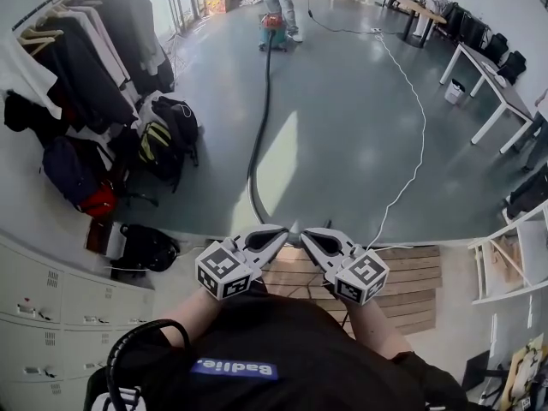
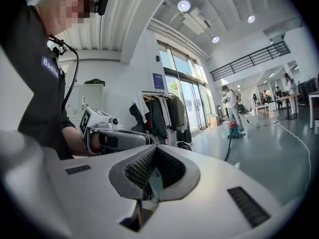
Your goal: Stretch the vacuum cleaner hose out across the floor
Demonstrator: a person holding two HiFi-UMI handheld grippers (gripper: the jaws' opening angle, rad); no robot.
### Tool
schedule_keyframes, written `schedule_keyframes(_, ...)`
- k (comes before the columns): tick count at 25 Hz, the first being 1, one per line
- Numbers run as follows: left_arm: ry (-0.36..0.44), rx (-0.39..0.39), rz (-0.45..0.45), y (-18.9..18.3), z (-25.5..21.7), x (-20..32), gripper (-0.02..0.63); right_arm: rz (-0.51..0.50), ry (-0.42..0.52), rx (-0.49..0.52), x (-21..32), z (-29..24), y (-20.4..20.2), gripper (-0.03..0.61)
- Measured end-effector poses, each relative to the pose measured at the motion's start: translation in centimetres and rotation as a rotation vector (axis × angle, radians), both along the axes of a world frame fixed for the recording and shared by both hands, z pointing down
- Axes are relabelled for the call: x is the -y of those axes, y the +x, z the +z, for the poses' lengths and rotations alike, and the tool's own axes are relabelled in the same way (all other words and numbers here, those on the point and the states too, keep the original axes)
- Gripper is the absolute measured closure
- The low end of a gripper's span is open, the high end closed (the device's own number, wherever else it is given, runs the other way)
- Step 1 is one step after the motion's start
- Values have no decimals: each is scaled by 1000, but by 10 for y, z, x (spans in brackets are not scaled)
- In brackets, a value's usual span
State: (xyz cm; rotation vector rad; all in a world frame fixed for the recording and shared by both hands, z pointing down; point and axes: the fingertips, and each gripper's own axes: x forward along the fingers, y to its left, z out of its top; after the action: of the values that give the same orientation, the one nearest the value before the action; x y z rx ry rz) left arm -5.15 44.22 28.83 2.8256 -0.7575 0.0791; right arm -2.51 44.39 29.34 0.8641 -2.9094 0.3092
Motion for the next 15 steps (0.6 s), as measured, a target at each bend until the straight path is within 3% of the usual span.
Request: schedule_keyframes(15,14,5,19,1,-1,-13,618,24,-22,-8,-10,7,2,574)
